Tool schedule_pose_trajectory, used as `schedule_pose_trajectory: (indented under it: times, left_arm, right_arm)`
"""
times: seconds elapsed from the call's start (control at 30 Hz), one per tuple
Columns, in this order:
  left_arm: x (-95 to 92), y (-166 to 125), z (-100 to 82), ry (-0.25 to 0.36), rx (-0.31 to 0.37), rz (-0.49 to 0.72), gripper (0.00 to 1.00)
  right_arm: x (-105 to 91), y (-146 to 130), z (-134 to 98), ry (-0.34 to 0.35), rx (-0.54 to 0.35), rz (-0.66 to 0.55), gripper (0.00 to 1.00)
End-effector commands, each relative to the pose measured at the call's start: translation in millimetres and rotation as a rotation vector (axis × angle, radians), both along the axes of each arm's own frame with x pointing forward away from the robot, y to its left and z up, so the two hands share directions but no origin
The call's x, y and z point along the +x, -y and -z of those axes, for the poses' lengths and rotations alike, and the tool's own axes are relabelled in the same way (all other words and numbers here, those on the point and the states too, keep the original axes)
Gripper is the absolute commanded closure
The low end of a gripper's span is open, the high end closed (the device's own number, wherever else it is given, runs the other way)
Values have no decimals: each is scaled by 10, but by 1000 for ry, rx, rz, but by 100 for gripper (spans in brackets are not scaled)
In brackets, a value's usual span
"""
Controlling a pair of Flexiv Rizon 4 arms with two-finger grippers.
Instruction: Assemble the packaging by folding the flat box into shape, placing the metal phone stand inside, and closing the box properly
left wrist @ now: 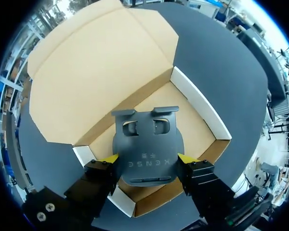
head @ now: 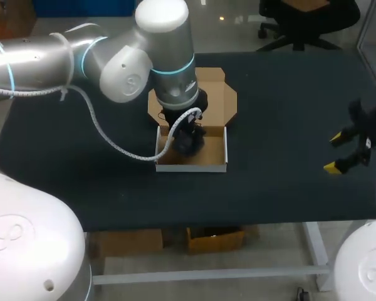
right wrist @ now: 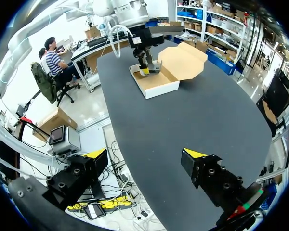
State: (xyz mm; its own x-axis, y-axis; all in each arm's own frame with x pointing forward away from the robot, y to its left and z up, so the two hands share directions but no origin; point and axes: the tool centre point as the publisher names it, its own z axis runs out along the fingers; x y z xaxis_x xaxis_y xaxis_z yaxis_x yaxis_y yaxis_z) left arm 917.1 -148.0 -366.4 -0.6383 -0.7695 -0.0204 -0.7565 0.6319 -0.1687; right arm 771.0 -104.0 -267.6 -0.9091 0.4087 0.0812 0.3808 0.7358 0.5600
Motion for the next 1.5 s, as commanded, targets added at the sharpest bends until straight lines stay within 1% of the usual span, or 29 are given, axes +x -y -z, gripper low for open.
schedule_pose_trajectory:
  times: [0.03, 0.13, 0.6, 0.9, 0.93, 0.97, 1.0, 1.03, 1.33, 1.43, 1.5]
  left_arm:
    - [20, 87, 87, 0, 15, -3, 100]
    - [22, 101, 127, 5, 24, -6, 100]
    - [63, 111, 157, 15, 23, -3, 100]
    - [115, 95, 190, 1, 25, -9, 100]
    - [115, 94, 191, 1, 25, -9, 92]
    - [114, 94, 192, 0, 25, -9, 59]
    - [112, 93, 194, -1, 25, -10, 23]
    - [111, 92, 194, -2, 26, -13, 0]
    - [93, 124, 176, -11, 17, -45, 0]
    - [72, 149, 154, -21, 10, -82, 0]
    - [59, 159, 133, -13, 7, -112, 0]
  right_arm:
    - [-12, 11, -4, 3, 4, -1, 0]
    - [-12, 11, -4, 3, 4, -1, 0]
    - [-12, 11, -4, 3, 4, -1, 0]
    - [-12, 11, -4, 3, 4, -1, 0]
    - [-12, 11, -4, 3, 4, -1, 0]
    - [-12, 11, -4, 3, 4, -1, 0]
    - [-12, 11, -4, 3, 4, -1, 0]
    - [-12, 11, -4, 3, 4, -1, 0]
    - [-12, 11, -4, 3, 4, -1, 0]
    - [-12, 11, -4, 3, 4, -1, 0]
    - [-12, 11, -4, 3, 4, -1, 0]
